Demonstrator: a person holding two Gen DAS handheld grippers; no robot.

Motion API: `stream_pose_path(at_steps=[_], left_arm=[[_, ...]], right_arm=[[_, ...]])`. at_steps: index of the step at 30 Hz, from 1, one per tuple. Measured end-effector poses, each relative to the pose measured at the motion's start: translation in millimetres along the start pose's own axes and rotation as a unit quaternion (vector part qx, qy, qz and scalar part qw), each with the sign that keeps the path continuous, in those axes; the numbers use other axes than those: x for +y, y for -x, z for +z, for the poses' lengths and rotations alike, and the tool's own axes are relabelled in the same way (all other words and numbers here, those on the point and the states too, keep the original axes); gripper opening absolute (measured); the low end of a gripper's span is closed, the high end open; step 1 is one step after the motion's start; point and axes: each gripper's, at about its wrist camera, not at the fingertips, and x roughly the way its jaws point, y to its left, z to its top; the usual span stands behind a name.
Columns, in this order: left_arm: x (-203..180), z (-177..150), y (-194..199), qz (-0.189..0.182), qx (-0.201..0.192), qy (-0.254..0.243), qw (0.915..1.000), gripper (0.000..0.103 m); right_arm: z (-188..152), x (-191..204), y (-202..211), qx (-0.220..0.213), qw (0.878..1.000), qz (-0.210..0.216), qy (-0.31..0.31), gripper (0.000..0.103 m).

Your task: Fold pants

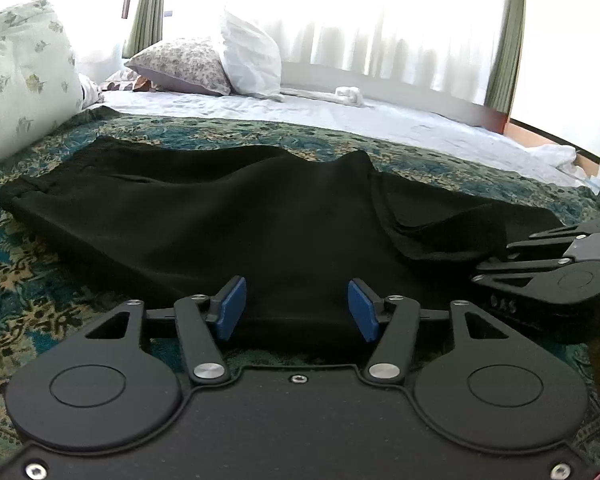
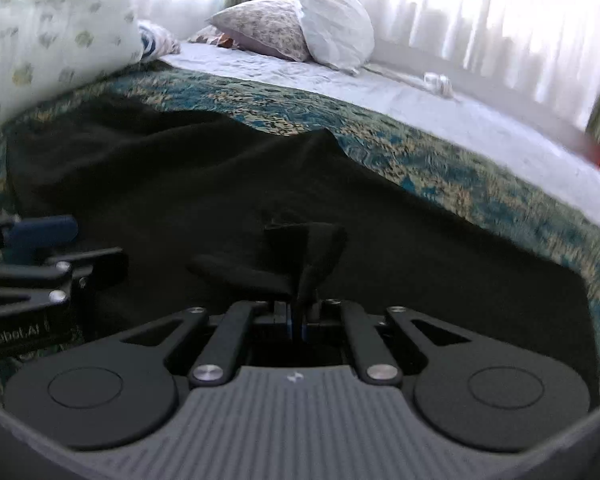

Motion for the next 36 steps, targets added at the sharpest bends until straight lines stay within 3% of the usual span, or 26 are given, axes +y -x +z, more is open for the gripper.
stream_pose_path(at_steps=[4,7,11,15,18,22,26,33,34,36], left_arm=[[0,2,4,-0.014,-0.001,0.002,0.9999,0.057],[0,10,5,-0.019,0.000,0.023,0.9996,0.057],[-10,24,15,-0.029,-0.019,0.016,0.9993,0.060],[-40,33,19,-0.063,-0.029,-0.015,0.9975,0.066],[-70,30,10,-0.074,-0.021,-0.046,0.9960,0.066],[-101,20,-11,-0.065,0.005,-0.079,0.9948,0.066],[-111,7,-36,-0.014,0.046,-0.088,0.9950,0.066],[-112,6,-43,-0.003,0.047,-0.082,0.9955,0.071],[-111,6,-42,-0.002,0.046,-0.082,0.9955,0.072],[-111,5,-43,0.002,0.047,-0.081,0.9956,0.074]], right_arm=[[-2,1,16,-0.013,1.000,0.022,0.015,0.065],[-14,-6,39,-0.028,0.998,0.061,0.008,0.076],[-38,-20,80,-0.063,0.997,0.053,-0.004,0.089],[-65,-45,108,-0.078,0.995,-0.050,-0.040,0.090],[-90,-69,121,-0.063,0.984,-0.150,-0.076,0.090],[-113,-101,130,-0.037,0.965,-0.229,-0.125,0.090],[-124,-120,129,-0.027,0.956,-0.243,-0.163,0.090],[-118,-130,102,-0.011,0.961,-0.235,-0.145,0.090],[-116,-132,97,-0.008,0.962,-0.232,-0.141,0.089],[-112,-141,92,-0.006,0.961,-0.232,-0.147,0.071]])
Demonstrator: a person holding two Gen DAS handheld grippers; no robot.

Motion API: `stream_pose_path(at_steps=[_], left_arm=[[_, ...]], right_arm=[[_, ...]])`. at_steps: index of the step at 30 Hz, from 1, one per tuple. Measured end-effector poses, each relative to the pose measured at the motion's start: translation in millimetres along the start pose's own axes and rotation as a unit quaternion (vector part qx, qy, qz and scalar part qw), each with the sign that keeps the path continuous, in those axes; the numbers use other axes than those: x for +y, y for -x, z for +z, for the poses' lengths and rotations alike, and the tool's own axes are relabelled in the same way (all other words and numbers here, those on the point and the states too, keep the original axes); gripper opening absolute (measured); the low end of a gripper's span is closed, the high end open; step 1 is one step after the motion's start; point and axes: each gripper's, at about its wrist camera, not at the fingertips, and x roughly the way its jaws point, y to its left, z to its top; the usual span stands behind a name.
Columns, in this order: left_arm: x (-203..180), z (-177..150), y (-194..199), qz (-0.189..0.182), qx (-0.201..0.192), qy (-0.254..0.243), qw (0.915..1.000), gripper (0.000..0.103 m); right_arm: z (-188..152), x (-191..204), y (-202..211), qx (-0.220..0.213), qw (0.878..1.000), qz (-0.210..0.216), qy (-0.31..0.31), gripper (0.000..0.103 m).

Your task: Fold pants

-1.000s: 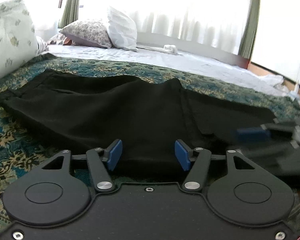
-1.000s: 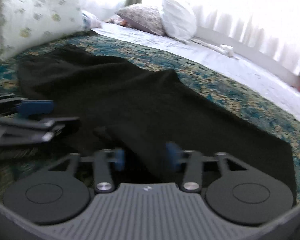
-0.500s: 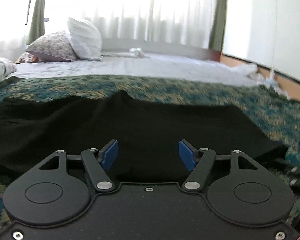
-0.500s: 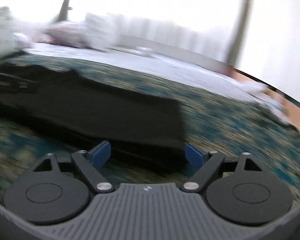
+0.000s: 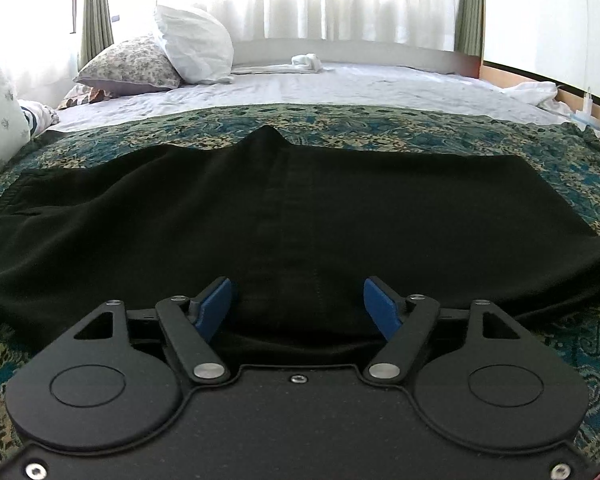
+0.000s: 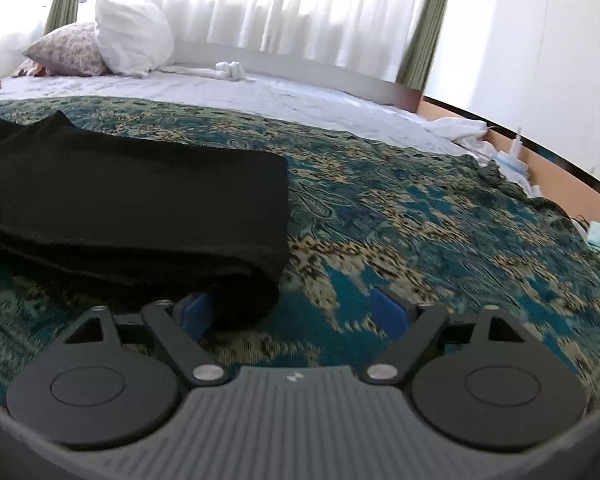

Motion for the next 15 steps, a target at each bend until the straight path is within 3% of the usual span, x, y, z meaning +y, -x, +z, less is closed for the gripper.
stream_pose_path(at_steps=[1,4,7,15], left_arm=[[0,0,0,0.001,0.000,0.001,1.0000,0.074],[4,0,2,0.000,0.001,0.003,1.0000,0.075],[5,1,1,-0.002,0.001,0.004,1.0000,0.075],[5,1,0,-0.003,-0.001,0.005,1.0000,0.076]], right_arm=[[3,-3,0,0.000,1.000,-0.005,-0.002,0.060],[2,-11,12,-0.026,0.999,-0.009,0.020,0.060],[-14,-4,7,-0.017,0.996,-0.018,0.081,0.060],[-24,-10,3,-0.026,0.998,-0.013,0.059,0.064]])
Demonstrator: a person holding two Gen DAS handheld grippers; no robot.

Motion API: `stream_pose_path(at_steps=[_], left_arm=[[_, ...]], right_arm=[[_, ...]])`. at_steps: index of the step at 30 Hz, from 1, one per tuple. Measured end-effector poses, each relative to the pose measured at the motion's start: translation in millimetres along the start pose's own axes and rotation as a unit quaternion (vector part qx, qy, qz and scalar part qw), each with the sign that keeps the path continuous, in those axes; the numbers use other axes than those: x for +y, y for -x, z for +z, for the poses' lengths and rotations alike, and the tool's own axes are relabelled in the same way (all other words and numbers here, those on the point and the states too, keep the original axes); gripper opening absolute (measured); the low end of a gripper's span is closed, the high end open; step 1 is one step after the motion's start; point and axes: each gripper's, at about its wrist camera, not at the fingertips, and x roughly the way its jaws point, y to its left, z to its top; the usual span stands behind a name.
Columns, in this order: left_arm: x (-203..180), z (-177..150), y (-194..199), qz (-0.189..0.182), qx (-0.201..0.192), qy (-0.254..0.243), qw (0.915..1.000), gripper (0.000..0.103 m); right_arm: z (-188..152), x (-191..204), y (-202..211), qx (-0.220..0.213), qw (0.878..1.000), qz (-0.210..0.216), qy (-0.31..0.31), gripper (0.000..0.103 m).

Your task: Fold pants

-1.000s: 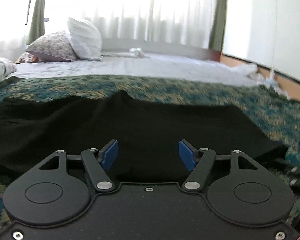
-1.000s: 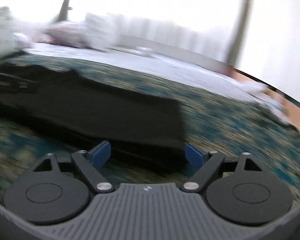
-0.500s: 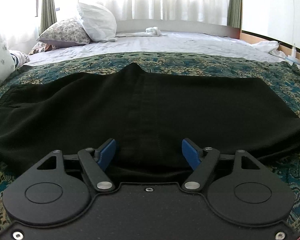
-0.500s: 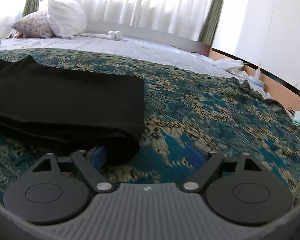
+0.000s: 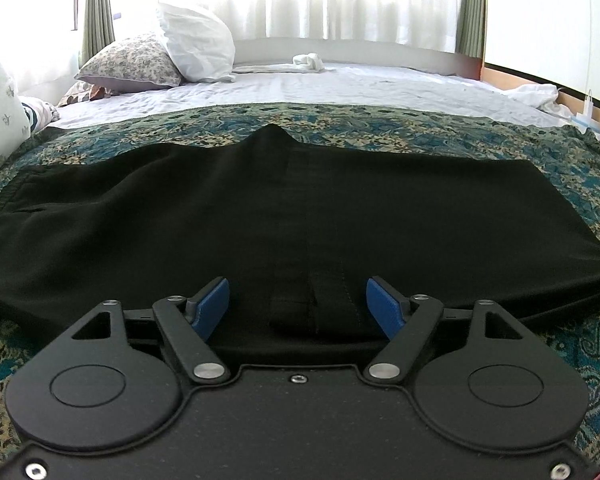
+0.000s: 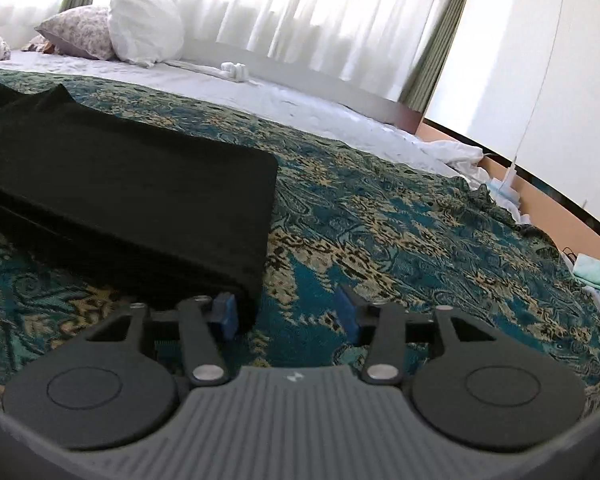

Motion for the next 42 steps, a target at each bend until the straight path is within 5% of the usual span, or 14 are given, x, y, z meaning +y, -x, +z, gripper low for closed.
stream_pose_path(at_steps=[18,28,37,42], left_arm=[[10,-7,2,-0.024,-0.011,0.008,0.9996,0.078],[18,-11,15,-0.057,-0.009,0.021,0.9981,0.083],[41,-31,62,-0.085,-0.021,0.012,0.9961,0.068],[85,-24,79,-0.075,-0.030,0.084,0.9932,0.067]], right_arm=[[6,-11,16,0.008,1.000,0.015,-0.025,0.071],[38,-7,74,-0.048,0.991,0.107,-0.060,0.084],[79,69,42,-0.044,0.982,0.169,-0.075,0.084],[97,132,18,-0.015,0.976,0.207,-0.072,0.075]])
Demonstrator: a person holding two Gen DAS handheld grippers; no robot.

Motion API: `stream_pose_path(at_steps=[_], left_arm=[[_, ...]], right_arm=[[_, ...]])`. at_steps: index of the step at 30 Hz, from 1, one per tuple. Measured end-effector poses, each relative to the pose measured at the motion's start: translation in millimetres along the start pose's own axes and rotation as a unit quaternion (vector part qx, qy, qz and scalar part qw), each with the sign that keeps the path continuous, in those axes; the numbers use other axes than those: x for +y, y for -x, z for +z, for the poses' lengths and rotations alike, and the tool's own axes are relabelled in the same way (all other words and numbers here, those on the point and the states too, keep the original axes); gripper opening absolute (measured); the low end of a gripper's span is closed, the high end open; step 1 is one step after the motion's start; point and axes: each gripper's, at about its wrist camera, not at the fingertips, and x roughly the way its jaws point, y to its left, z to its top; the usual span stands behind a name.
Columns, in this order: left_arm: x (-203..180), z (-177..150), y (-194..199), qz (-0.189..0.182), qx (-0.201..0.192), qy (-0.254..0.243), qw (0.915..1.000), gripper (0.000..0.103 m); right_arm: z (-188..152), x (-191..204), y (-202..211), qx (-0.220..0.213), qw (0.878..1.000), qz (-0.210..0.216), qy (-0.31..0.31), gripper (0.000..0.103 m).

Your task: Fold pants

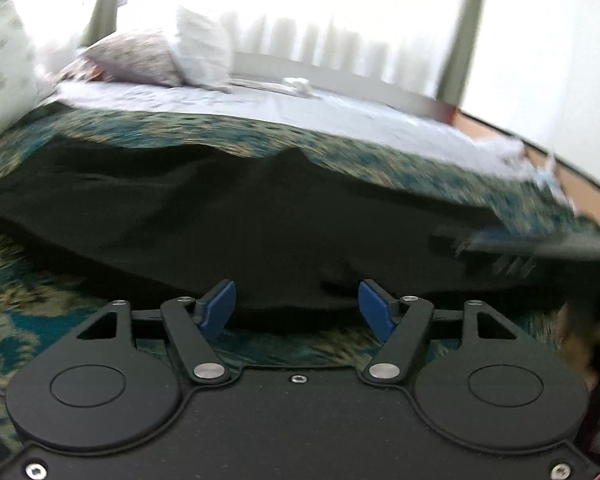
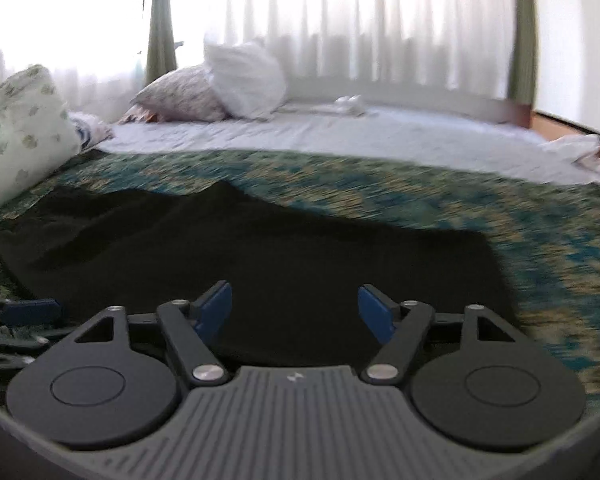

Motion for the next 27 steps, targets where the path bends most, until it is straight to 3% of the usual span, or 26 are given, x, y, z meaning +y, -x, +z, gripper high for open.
stream_pose_path(at_steps=[4,6,8,12,16,21,23,27], left_arm=[[38,10,3,0.051,-0.012,0.041,0.9978,0.068],[58,13,4,0.089,-0.024,0.059,0.9940,0.074],[78,17,6,0.136,-0.041,0.078,0.9868,0.084],[126,29,1,0.186,-0.056,0.134,0.9718,0.088],[179,40,-20,0.194,-0.041,0.229,0.9530,0.088],[211,49,-39,0.188,-0.058,0.276,0.9408,0.098],[218,52,-47,0.191,-0.059,0.279,0.9391,0.101],[214,60,-67,0.208,-0.052,0.250,0.9442,0.103]], right_arm=[[-2,38,-27,0.021,0.999,0.021,0.016,0.069],[-10,50,-39,0.037,0.999,0.022,0.024,0.067],[-18,57,-38,0.022,0.999,0.012,0.034,0.067],[-22,57,-34,0.017,0.999,0.014,0.032,0.067],[-24,56,-31,0.014,0.999,0.014,0.034,0.067],[-23,56,-34,0.013,0.999,0.015,0.033,0.068],[-24,54,-34,0.013,0.999,0.018,0.029,0.067],[-23,51,-34,0.012,0.999,0.022,0.023,0.068]])
